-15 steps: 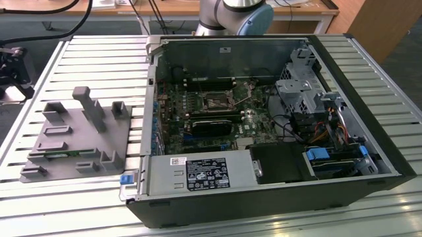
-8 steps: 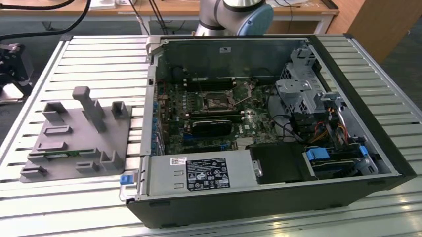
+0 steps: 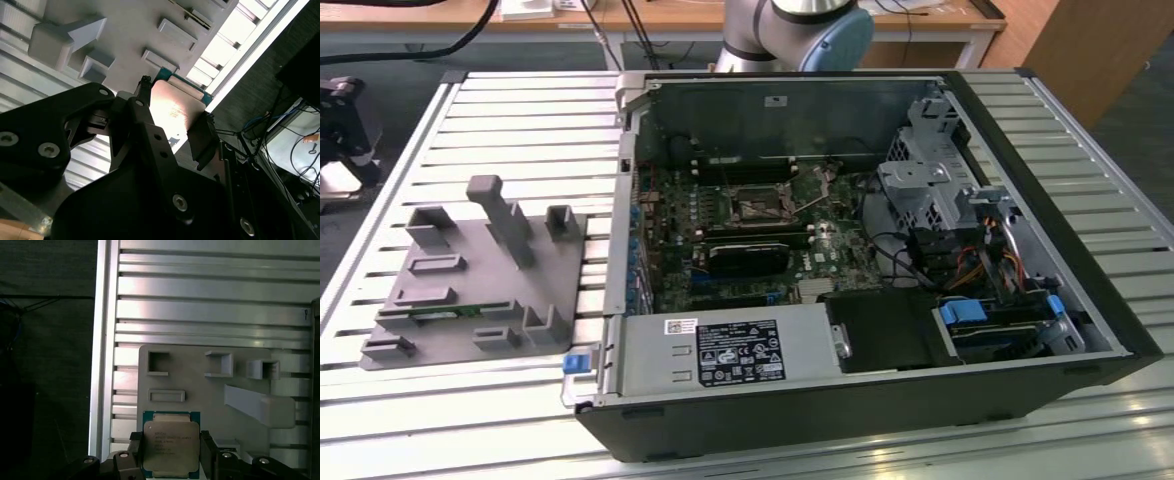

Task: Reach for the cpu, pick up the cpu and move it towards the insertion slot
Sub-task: 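Reach for the cpu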

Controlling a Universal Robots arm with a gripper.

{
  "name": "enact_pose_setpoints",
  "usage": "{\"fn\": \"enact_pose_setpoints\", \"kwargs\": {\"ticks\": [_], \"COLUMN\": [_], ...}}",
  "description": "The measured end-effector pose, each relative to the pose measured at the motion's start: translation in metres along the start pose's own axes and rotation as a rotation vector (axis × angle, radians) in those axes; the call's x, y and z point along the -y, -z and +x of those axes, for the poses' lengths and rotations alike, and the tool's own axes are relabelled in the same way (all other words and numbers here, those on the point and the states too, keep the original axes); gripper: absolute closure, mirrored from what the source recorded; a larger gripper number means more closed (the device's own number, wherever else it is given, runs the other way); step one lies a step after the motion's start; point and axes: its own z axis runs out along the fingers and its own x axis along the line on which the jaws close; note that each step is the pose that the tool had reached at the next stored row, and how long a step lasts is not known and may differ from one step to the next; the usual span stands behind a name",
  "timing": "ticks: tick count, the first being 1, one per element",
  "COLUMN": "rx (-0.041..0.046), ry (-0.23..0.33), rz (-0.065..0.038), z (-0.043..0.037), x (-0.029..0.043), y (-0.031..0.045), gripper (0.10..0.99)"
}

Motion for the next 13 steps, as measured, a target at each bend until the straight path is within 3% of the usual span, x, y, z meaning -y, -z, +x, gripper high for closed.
{"fn": "enact_pose_setpoints", "kwargs": {"ticks": [13], "rx": [-0.0002], "ry": [0.0], "rz": [0.01], "z": [0.0], "x": [-0.0015], "y": [0.0183], "gripper": [0.545]}}
